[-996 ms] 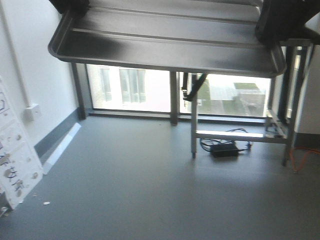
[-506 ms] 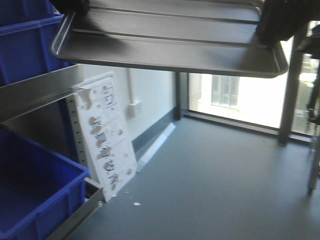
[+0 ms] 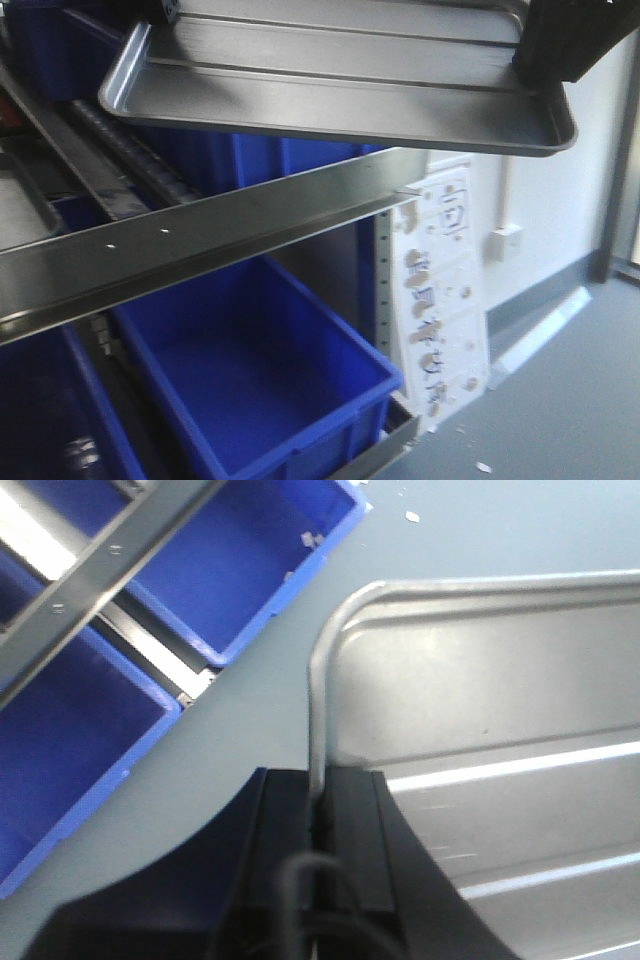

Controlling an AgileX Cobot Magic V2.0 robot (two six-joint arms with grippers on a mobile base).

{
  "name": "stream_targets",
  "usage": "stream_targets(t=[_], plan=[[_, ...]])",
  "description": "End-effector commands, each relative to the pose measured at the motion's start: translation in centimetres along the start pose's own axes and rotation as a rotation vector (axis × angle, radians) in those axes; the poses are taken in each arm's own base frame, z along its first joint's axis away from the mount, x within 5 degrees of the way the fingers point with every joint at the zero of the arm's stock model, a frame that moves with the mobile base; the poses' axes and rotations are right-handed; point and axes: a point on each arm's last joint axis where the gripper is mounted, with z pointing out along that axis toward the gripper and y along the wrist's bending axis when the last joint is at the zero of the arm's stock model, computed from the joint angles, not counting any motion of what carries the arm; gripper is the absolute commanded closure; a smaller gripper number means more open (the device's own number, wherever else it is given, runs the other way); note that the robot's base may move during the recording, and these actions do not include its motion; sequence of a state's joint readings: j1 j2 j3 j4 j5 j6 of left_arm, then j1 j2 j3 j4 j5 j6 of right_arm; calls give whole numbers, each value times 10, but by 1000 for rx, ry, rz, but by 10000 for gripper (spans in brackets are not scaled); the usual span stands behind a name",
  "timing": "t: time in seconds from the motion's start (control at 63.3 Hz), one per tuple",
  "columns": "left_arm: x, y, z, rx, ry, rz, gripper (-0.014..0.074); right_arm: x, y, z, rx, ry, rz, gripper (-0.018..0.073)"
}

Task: Grab silver tray and stack on right shelf
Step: 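Carry the tray over the larger grey tray on the shelf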

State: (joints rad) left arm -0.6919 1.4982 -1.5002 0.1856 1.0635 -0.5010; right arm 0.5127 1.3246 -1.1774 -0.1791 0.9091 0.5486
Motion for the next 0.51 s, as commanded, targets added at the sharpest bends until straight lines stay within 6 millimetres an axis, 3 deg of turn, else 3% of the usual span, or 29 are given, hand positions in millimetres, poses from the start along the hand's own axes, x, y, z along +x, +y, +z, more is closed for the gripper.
stream_targets(t=[0.0,0.49], plan=[[-9,2,-26,24,-105,4,689,-10,-2,-18,-6,-94,-37,502],[-9,2,-26,24,-105,4,689,-10,-2,-18,-6,-94,-37,502]])
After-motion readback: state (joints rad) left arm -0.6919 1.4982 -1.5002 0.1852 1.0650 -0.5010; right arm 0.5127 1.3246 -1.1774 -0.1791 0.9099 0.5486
